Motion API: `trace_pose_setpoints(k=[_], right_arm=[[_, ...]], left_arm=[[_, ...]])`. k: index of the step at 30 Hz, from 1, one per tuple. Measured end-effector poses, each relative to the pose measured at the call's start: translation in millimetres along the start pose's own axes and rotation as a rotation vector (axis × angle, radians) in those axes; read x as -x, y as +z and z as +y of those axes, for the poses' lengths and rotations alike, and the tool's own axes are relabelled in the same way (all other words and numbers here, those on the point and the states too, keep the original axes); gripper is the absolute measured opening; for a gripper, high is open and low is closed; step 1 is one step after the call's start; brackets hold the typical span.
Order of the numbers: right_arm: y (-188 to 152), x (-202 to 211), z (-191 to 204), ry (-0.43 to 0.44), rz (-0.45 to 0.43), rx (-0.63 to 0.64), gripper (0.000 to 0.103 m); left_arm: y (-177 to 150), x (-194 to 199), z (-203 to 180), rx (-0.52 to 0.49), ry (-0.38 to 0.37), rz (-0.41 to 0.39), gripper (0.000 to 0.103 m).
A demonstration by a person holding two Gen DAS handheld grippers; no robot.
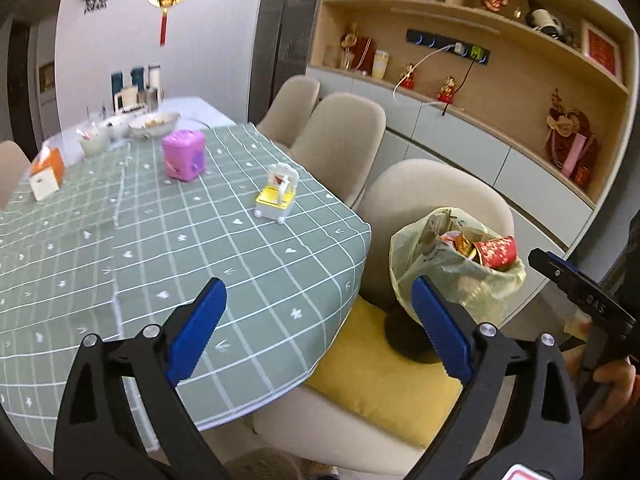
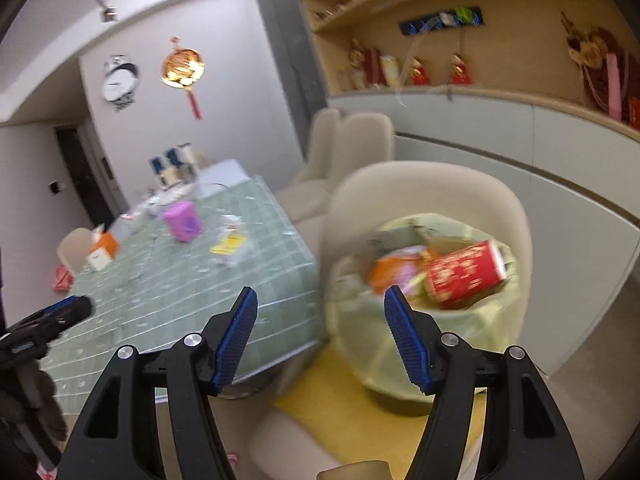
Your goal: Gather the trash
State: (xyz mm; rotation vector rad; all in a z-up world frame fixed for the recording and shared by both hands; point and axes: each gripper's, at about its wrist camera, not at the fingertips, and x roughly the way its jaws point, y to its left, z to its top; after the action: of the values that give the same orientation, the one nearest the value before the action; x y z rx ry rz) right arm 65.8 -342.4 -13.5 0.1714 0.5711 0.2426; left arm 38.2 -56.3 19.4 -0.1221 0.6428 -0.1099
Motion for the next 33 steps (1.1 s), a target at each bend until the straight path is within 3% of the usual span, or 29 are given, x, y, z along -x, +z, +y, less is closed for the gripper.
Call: trace_pose_setpoints(k=[4,14,23,33], right_arm=[[-22.9,34.6,43.0,0.000,-0.013,0.063,0.062],[-72.0,80.6,92.8,-0.015,-0.005,0.120,0.062],[-81.6,105.4,111.2,-0.029,-0.049,0.186,0.062],[-77.5,113.4,102.6,-0.021,-0.056,0.171,0.062]], left_arm=[[-21.2,35.3,5.0,-0.012,0.062,-0.036,0.089],[-65.6,98.0,-2.4,-0.064,0.209,-0.087,0.089],[-74.9,126.0,-0.6,-0.024,0.202,-0.118,0.089],[-72.6,129.8,-12.4,-0.036,0.197,-0.138,0.089]])
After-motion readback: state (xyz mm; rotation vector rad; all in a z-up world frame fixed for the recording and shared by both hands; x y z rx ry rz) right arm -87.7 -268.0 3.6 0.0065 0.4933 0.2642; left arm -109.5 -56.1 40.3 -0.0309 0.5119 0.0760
